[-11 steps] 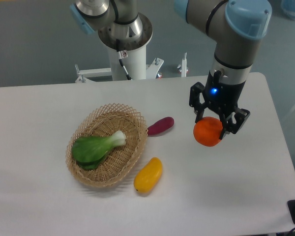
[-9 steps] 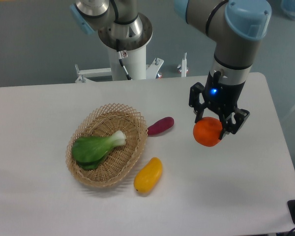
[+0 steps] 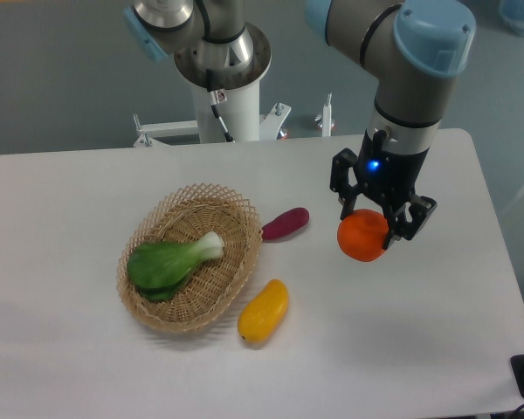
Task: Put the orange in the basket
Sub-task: 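Carry the held orange across the table toward the wicker basket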
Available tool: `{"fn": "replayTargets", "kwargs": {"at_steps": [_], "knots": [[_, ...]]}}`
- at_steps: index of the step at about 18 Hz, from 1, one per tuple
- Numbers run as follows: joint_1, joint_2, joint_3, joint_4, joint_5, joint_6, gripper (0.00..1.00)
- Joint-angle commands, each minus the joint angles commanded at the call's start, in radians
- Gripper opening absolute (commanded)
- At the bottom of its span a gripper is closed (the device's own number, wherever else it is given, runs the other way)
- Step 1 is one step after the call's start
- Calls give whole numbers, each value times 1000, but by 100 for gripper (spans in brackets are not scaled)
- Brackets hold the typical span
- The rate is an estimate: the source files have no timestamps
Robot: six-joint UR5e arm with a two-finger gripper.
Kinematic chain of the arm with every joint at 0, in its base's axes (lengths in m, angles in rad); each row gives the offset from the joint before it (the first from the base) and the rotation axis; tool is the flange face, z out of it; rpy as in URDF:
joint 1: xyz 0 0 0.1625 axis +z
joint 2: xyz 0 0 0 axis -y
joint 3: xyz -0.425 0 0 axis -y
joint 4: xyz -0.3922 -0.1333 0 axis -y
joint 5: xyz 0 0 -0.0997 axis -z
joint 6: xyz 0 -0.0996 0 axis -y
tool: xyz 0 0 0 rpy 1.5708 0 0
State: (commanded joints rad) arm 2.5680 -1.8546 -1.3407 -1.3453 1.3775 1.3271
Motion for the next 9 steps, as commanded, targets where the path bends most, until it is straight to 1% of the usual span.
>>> {"fn": "replayTargets", "kwargs": {"at_steps": [2, 4, 5, 7, 8, 9], "knots": [[-41, 2, 0, 3, 3, -76, 67], [-89, -5, -2, 6, 8, -205, 67], [-115, -6, -3, 15, 8, -268, 67], [-178, -9, -12, 32, 11, -347, 67], [-199, -11, -23, 31, 23, -382, 67], [-230, -8, -49, 34, 41, -417, 67]]}}
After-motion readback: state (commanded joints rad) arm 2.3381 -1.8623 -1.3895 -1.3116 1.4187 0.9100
